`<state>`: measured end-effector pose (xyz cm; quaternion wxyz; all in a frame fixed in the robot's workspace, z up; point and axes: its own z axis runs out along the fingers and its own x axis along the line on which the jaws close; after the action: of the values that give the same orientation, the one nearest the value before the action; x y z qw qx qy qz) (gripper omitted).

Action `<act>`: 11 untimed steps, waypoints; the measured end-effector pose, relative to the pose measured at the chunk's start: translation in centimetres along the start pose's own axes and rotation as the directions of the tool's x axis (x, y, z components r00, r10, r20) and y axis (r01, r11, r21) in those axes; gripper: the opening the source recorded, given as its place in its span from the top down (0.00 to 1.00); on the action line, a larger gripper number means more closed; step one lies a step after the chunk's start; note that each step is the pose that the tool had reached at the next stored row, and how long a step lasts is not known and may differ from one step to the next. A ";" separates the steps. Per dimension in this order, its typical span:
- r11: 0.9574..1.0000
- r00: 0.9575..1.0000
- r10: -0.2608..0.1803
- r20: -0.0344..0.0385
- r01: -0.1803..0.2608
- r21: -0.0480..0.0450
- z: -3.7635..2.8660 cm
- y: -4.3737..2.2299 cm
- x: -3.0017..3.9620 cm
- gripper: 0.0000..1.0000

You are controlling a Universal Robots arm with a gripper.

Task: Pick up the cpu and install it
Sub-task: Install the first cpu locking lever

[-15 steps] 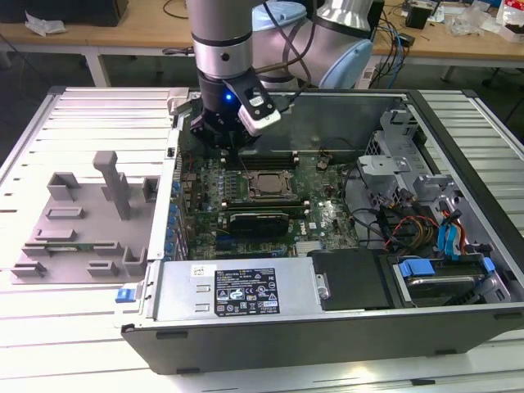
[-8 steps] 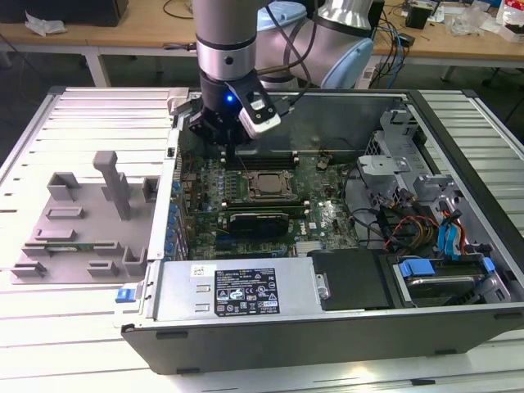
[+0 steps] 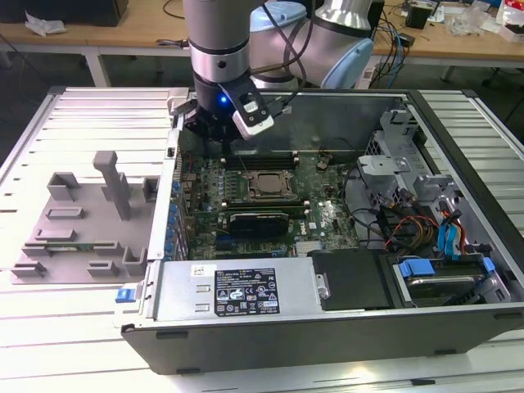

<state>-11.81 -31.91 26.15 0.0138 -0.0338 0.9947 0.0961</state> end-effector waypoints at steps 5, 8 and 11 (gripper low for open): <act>1.000 1.000 0.000 0.001 0.000 -0.017 0.30 -0.06 0.00 0.89; 1.000 1.000 0.001 0.002 0.000 -0.027 0.35 -0.08 -0.19 0.89; 1.000 1.000 0.001 0.002 0.000 -0.029 0.41 -0.12 -0.60 0.89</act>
<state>-11.20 -31.91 25.74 0.0144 -0.0336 0.9932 0.1107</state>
